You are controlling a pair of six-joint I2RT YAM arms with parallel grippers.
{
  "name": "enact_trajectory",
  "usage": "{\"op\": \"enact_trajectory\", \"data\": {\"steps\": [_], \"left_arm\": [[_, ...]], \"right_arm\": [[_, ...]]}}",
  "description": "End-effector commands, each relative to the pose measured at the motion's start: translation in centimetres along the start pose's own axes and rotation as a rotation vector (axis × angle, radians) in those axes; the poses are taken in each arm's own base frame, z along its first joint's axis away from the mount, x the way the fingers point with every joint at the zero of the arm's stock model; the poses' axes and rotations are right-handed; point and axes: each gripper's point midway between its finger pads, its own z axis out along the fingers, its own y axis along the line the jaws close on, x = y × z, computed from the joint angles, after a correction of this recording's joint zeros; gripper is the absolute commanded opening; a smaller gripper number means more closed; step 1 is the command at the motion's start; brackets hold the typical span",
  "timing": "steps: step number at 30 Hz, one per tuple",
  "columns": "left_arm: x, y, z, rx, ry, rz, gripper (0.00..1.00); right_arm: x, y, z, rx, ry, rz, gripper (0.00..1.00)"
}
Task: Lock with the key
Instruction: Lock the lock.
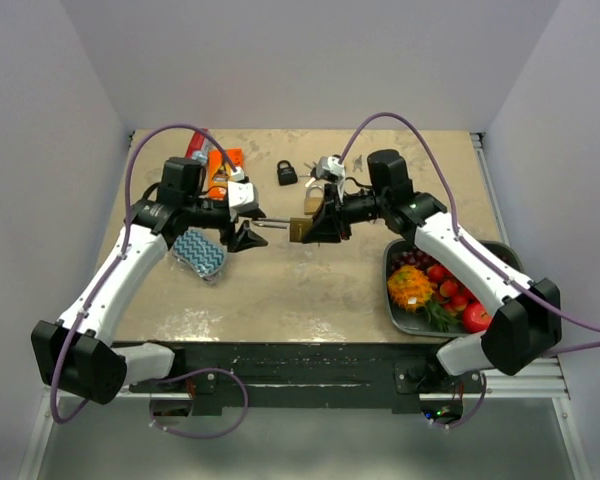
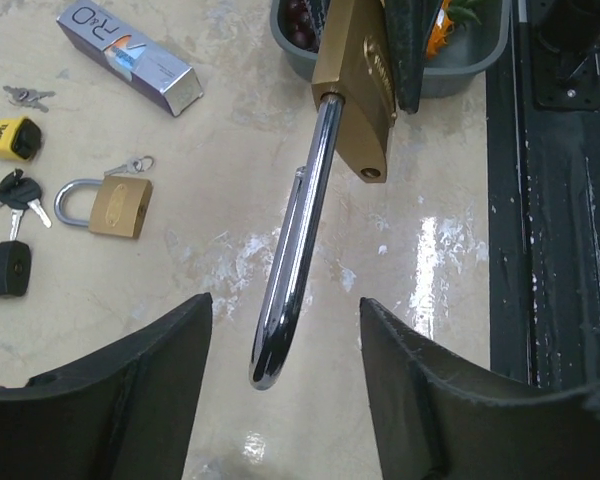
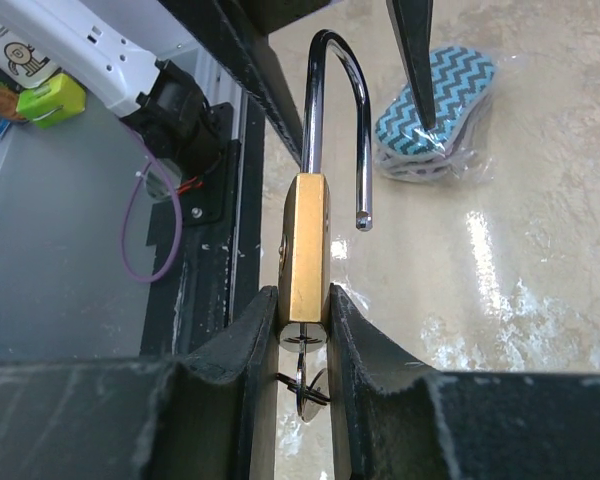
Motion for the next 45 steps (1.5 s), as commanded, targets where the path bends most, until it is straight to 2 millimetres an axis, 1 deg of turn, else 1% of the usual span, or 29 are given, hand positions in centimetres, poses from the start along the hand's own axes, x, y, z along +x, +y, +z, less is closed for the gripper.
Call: {"op": "enact_trajectory", "data": {"steps": [1, 2, 4, 5, 7, 8, 11, 12, 13, 14, 15, 16, 17, 18, 22, 24, 26, 27, 28, 29, 30, 31, 36, 38, 41, 42, 45], "left_arm": [[-0.2, 0.0, 0.4, 0.012, -0.023, 0.001, 0.61], [-0.5, -0.1, 0.4, 0.02, -0.034, 0.003, 0.56], [-1.0, -0.4, 0.5, 0.032, -0.044, 0.004, 0.51], [-1.4, -0.5, 0.5, 0.042, -0.055, 0.01, 0.43], [-2.1, -0.7, 0.4, 0.051, -0.07, 0.015, 0.37], [-2.6, -0.7, 0.2, 0.056, -0.081, 0.019, 0.31], [-3.3, -1.3, 0.1, 0.088, -0.095, 0.007, 0.23], [-3.3, -1.4, 0.1, 0.098, -0.095, -0.001, 0.22], [-3.1, -1.7, 0.1, 0.112, -0.09, -0.015, 0.2], [-3.6, -1.8, 0.0, 0.127, -0.098, -0.006, 0.14], [-3.5, -1.8, 0.2, 0.143, -0.098, 0.009, 0.11], [-3.4, -2.2, 0.1, 0.163, -0.092, -0.013, 0.08], [-4.0, -2.2, 0.0, 0.175, -0.104, -0.009, 0.02], [-4.0, -2.2, 0.2, 0.186, -0.103, -0.022, 0.0], [-5.1, -2.4, 0.2, 0.203, -0.129, -0.045, 0.0], [-5.5, -2.8, 0.3, 0.205, -0.135, -0.055, 0.0], [-5.8, -2.7, 0.8, 0.191, -0.143, -0.04, 0.0], [-6.3, -2.9, 0.7, 0.182, -0.152, -0.053, 0.0], [-6.5, -2.4, 1.0, 0.155, -0.161, -0.03, 0.0], [-6.8, -2.4, 1.1, 0.146, -0.172, -0.024, 0.0], [-7.2, -2.6, 1.0, 0.138, -0.184, -0.034, 0.0], [-7.4, -2.7, 1.2, 0.137, -0.198, -0.015, 0.0], [-7.9, -3.6, 2.2, 0.168, -0.209, 0.0, 0.0], [-8.3, -3.6, 2.4, 0.17, -0.225, 0.014, 0.0], [-8.9, -4.1, 2.9, 0.193, -0.25, 0.019, 0.0], [-9.1, -4.6, 3.2, 0.209, -0.254, 0.016, 0.0], [-9.9, -5.3, 3.7, 0.231, -0.278, 0.022, 0.0]], "right_arm": [[-4.2, 2.6, -1.3, -0.05, -0.078, -0.175, 0.0], [-4.3, 2.6, -1.5, -0.047, -0.078, -0.185, 0.0], [-4.3, 2.8, -1.5, -0.047, -0.075, -0.192, 0.0], [-4.3, 2.6, -1.6, -0.037, -0.074, -0.203, 0.0], [-4.2, 2.6, -1.7, -0.024, -0.07, -0.223, 0.0], [-4.3, 2.7, -1.8, -0.021, -0.07, -0.232, 0.0], [-4.4, 2.4, -2.0, 0.008, -0.069, -0.264, 0.0], [-4.9, 2.4, -2.2, 0.02, -0.082, -0.29, 0.0], [-4.8, 2.4, -2.2, 0.024, -0.085, -0.297, 0.0], [-4.9, 2.3, -2.2, 0.031, -0.09, -0.311, 0.0], [-5.0, 2.1, -2.2, 0.048, -0.093, -0.326, 0.0], [-5.2, 2.1, -2.3, 0.054, -0.096, -0.349, 0.0], [-5.3, 2.0, -2.3, 0.058, -0.099, -0.36, 0.0], [-5.3, 2.0, -2.3, 0.057, -0.096, -0.365, 0.0], [-5.7, 2.2, -2.3, 0.041, -0.088, -0.412, 0.0], [-5.6, 2.5, -2.0, 0.025, -0.084, -0.416, 0.0], [-5.5, 3.1, -1.6, -0.006, -0.082, -0.412, 0.0], [-5.3, 3.4, -1.4, -0.019, -0.077, -0.402, 0.0], [-5.1, 3.8, -1.0, -0.04, -0.073, -0.396, 0.0], [-4.9, 3.9, -0.7, -0.051, -0.067, -0.387, 0.0], [-4.8, 4.0, -0.5, -0.057, -0.069, -0.389, 0.0], [-4.7, 4.4, 0.0, -0.072, -0.069, -0.385, 0.0], [-5.2, 4.7, 1.3, -0.099, -0.083, -0.386, 0.0], [-5.0, 5.0, 1.9, -0.116, -0.08, -0.374, 0.0], [-4.8, 5.5, 2.7, -0.137, -0.082, -0.375, 0.0], [-4.9, 5.5, 3.0, -0.141, -0.085, -0.38, 0.0], [-4.6, 6.0, 3.9, -0.163, -0.079, -0.378, 0.0]]}}
